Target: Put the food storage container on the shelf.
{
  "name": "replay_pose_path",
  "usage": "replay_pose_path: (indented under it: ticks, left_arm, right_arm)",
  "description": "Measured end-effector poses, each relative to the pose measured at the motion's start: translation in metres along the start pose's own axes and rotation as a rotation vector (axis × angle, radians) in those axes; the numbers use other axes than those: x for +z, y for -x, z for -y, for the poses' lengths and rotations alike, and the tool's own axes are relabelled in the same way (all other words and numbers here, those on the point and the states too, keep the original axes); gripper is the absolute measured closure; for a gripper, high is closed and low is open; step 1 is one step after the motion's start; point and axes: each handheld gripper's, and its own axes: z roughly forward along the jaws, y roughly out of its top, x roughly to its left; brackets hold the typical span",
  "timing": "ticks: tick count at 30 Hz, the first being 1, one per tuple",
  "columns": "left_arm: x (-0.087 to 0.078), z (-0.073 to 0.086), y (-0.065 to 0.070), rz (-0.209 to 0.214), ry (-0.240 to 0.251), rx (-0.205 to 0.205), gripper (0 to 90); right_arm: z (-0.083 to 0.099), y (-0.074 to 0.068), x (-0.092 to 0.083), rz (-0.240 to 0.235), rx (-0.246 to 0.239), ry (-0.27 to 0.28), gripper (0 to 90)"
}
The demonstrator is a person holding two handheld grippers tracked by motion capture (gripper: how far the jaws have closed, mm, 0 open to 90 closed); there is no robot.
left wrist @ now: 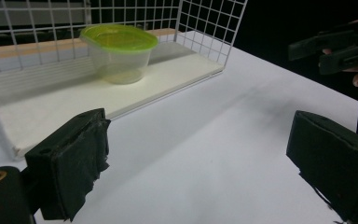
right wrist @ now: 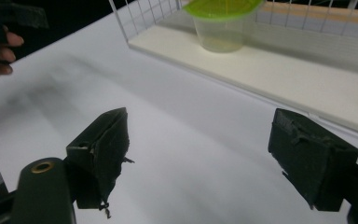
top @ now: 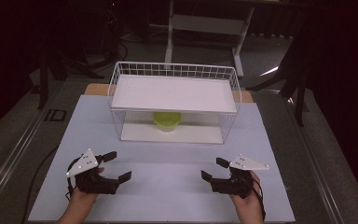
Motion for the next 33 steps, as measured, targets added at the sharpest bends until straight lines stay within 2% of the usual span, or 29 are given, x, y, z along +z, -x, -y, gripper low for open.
replay_pose_path:
  ticks: [5, 8, 10, 12, 15, 17, 22, 25, 28, 33]
  left_arm:
    - [-0.007, 0.008, -0.001, -0.017, -0.001, 0.005, 6.5]
    - [-0.007, 0.012, -0.003, -0.019, 0.006, -0.002, 6.5]
    - [-0.007, 0.013, -0.004, -0.022, 0.005, -0.004, 6.5]
    - [-0.007, 0.014, -0.004, -0.027, 0.012, -0.004, 6.5]
    - [-0.005, 0.015, -0.004, -0.068, 0.006, 0.003, 6.5]
    - [-0.005, 0.014, -0.004, -0.088, 0.011, 0.005, 6.5]
    - [-0.008, 0.013, -0.005, -0.116, 0.042, -0.022, 6.5]
    - [-0.012, 0.013, -0.006, -0.142, 0.057, -0.037, 6.5]
    - [-0.014, 0.013, -0.008, -0.159, 0.055, -0.037, 6.5]
    - [-0.014, 0.013, -0.008, -0.160, 0.044, -0.028, 6.5]
  right_arm:
    - [0.011, 0.000, -0.006, 0.002, 0.003, -0.008, 19.4]
    - [0.015, 0.003, -0.008, 0.036, -0.008, 0.009, 19.3]
    - [0.017, 0.006, -0.009, 0.043, 0.007, 0.015, 19.3]
    - [0.019, 0.009, -0.009, 0.067, -0.007, 0.015, 19.3]
    - [0.023, 0.014, -0.007, 0.105, -0.025, 0.021, 19.3]
    - [0.024, 0.017, -0.006, 0.110, -0.011, 0.032, 19.3]
    - [0.023, 0.017, -0.005, 0.137, -0.043, 0.072, 19.3]
    - [0.022, 0.016, -0.008, 0.145, -0.046, 0.103, 19.3]
    - [0.022, 0.015, -0.008, 0.156, -0.055, 0.105, 19.2]
    - [0.023, 0.016, -0.006, 0.168, -0.056, 0.094, 19.2]
